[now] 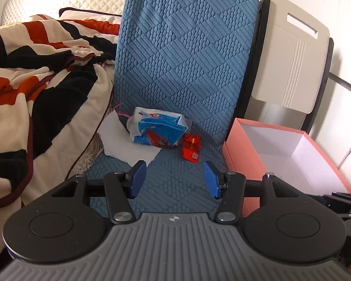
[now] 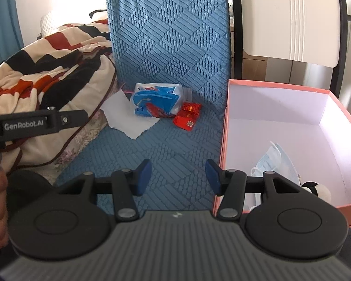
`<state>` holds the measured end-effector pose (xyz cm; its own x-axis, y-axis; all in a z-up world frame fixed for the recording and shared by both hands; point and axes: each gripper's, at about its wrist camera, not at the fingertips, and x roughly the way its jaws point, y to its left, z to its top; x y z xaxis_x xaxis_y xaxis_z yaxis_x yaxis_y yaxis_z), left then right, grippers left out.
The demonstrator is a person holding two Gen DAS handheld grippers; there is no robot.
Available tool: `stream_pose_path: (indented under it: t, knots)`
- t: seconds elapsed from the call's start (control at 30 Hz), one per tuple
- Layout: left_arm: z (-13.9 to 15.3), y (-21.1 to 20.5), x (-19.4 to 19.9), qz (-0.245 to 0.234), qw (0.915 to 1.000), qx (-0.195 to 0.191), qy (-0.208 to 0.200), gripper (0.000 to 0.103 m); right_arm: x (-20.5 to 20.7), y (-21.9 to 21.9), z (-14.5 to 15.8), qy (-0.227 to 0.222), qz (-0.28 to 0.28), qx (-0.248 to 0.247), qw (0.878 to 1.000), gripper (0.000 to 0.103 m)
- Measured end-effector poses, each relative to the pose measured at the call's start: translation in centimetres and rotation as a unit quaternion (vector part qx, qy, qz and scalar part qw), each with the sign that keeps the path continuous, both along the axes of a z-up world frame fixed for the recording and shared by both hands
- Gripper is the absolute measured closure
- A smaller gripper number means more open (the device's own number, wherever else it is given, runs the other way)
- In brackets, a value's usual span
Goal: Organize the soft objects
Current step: 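Withdraw both grippers from the pink box back over the cushion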
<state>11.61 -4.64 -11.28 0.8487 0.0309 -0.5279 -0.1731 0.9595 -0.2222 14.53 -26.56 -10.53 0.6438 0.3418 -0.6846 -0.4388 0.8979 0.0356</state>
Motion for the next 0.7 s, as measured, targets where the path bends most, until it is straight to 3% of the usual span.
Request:
stream_pose_path:
  t: [0.27,0.7]
  knots:
    - [-1.7,0.2,0.5,0.002,0.9999,0.015,-0.004,0.043,0.5,0.4,-0.5,0.017,-0.016,0.003,1.000,0.049]
    - [-4.1,1.0,5.7,-0.021,0.9996,0.010,0.012,0.043,3.3,3.4,-2.6,0.008,-0.026,-0.008,1.000,0.049]
